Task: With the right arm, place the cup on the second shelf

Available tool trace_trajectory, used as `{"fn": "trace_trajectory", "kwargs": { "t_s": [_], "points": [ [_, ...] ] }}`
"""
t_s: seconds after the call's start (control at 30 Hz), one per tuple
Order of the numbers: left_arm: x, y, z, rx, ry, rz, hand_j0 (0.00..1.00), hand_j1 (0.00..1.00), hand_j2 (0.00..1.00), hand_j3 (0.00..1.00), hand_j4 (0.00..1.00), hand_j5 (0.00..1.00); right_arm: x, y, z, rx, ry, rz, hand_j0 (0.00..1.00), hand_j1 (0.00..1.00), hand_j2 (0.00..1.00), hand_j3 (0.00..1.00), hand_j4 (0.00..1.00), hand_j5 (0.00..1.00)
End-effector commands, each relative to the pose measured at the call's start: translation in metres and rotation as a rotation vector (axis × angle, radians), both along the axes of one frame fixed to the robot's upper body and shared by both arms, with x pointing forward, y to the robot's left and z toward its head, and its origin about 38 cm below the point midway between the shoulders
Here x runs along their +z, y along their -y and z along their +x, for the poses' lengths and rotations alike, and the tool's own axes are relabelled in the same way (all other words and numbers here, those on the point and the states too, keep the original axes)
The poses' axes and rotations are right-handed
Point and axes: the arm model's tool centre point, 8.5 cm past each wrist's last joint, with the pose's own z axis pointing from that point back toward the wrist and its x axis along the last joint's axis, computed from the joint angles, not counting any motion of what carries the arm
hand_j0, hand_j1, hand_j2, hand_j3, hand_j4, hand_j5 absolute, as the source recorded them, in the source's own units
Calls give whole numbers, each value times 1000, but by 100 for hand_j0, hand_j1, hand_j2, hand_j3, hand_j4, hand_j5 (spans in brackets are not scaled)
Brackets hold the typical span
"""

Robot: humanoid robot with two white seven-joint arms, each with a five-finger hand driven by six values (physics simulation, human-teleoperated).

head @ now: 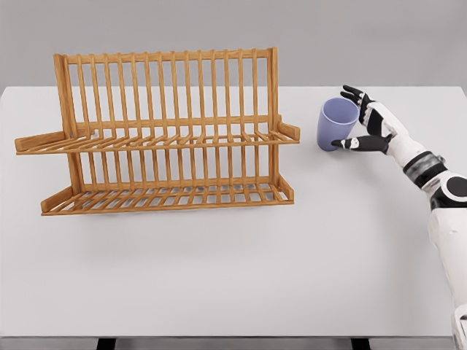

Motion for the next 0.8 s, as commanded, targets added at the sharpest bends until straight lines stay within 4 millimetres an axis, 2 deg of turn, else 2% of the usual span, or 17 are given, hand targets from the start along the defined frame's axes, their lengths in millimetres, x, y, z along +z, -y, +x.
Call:
{"fn": "trace_trajectory", "kwargs": {
  "t_s": [0.0,0.4,0.47,0.67,0.7,0.77],
  "points": [
    [0,0,0,-1,0,1,100,100,100,100,100,100,-3,0,0,-4,-8,10,100,100,100,100,100,100],
    [0,0,0,-1,0,1,100,100,100,100,100,100,-3,-6,2,9,-13,6,100,100,100,100,100,100],
    [0,0,0,-1,0,1,100,100,100,100,100,100,-3,-6,2,8,-15,6,91,91,91,91,91,91],
    [0,0,0,-1,0,1,100,100,100,100,100,100,-2,-6,3,9,-8,4,81,81,81,81,81,81],
    [0,0,0,-1,0,1,100,100,100,100,100,100,-2,-6,3,9,-8,4,75,75,75,75,75,75],
    [0,0,0,-1,0,1,100,100,100,100,100,100,0,-6,3,10,-1,4,74,74,74,74,74,74]
  ]
}}
